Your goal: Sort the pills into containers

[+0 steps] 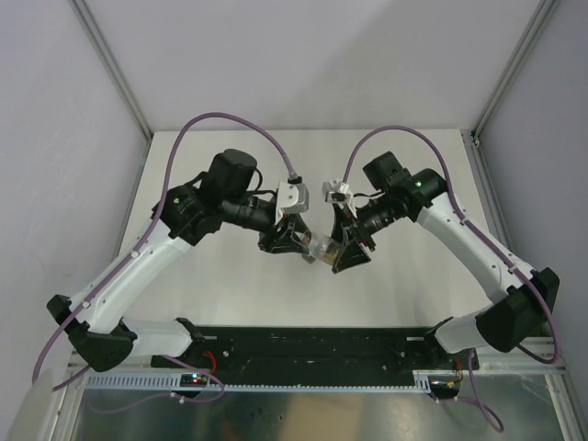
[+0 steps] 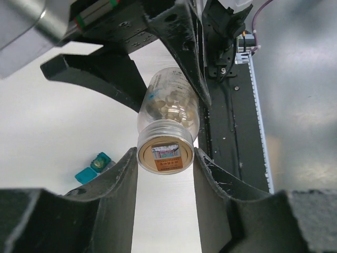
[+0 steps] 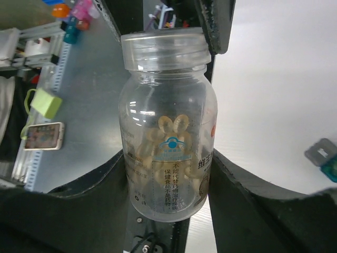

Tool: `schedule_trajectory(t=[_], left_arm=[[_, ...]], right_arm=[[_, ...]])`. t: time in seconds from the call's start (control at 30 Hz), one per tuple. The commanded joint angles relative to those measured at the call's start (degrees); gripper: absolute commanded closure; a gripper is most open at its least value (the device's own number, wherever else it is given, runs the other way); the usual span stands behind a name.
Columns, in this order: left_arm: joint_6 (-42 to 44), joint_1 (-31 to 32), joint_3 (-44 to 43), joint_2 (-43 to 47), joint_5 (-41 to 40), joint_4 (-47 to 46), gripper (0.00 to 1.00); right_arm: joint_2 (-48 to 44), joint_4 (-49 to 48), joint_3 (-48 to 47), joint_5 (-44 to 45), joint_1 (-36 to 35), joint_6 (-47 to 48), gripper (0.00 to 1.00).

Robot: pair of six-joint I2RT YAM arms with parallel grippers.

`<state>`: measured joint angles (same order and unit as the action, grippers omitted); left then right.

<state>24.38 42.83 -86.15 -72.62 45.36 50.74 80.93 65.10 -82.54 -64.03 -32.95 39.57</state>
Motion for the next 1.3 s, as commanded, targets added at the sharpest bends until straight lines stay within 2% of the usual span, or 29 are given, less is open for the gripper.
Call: schedule_trajectory(t=[0.0, 0.03, 0.13, 0.37, 0.4, 0.7, 0.97, 1.27], left_arm=[[4.3, 4.2, 1.3, 1.0, 2.7, 2.0, 0.64], [4.5, 4.3, 1.3, 1.1, 2.3, 2.0, 0.61], [4.2, 4.4, 0.6, 1.0, 0.9, 2.0, 0.45], [1.3, 4.1, -2.3, 0.6, -3.1, 2.0, 0.05], [0.8, 4.0, -2.7, 0.6, -3.5, 2.0, 0.03], [-7.2, -0.9, -5.8, 0.2, -5.8, 2.0, 0.0], [-18.8, -8.0, -10.5, -3.7, 0.7, 1.9, 0.0], [-26.5, -9.7, -15.1, -9.6, 6.0, 1.9, 0.0]], right_arm=[[3.7, 4.3, -7.1, -8.3, 0.3, 5.6, 1.0], [4.7, 6.7, -8.1, -8.1, 0.1, 7.2, 1.0], [6.2, 10.0, -9.1, -7.0, -0.3, 9.5, 1.0], [1.1, -0.3, -3.7, -1.2, -0.3, 2.3, 1.0], [0.4, -1.6, -3.1, -0.2, -0.2, 1.4, 1.0], [-6.5, -10.4, -0.2, 11.0, -0.5, -5.2, 1.0], [-11.3, -15.5, 0.1, 25.4, -1.7, -7.3, 1.0], [-13.3, -19.5, 0.5, 38.4, -5.3, -8.2, 1.0]])
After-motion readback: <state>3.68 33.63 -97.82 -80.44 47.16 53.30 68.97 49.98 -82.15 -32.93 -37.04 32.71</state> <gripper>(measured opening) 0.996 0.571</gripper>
